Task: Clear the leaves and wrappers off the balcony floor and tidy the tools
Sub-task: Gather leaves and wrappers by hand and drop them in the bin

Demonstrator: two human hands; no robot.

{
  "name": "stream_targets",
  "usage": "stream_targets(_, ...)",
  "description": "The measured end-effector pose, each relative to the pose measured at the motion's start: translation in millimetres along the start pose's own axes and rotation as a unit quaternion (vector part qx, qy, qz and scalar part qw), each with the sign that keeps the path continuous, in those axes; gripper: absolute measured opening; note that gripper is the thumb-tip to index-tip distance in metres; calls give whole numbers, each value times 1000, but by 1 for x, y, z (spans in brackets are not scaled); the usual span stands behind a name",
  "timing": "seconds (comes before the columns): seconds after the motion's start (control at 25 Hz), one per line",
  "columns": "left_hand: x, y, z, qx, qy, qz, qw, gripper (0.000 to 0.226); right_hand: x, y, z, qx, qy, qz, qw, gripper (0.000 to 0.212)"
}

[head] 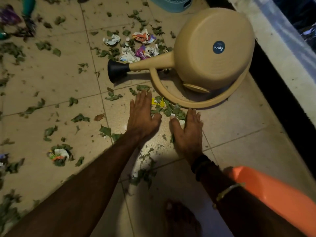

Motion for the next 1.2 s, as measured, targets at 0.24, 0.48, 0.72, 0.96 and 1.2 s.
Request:
stream_targets(0.24,10,15,-31,28,-164,28,986,59,37,-21,-17,67,118,73,988,65)
stream_targets(0.48,39,45,-18,-68,-42,-72,994,56,58,-48,-7,125,155,52,979,68)
stream_targets(0.72,54,57,-13,-110,-19,-68,991,57,45,-35,30,56,52,59,995,88)
stream_targets(0.96,95,61,15,-149,118,102,976,75,68,-63,62,108,153,-96,978,96)
stream_targets(1.2,67,46,12,-98,-1,37,994,69,114,-71,37,169,268,47,947,65)
Point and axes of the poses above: each hand's wrist, its own z-axis towards the middle knuckle, its own y-axis out of the back of the hand, x = y × z, the point moved 9 cm from there along z, towards the middle knuckle, and after that the axes turned 15 degrees about -x, right-handed, at the moved point
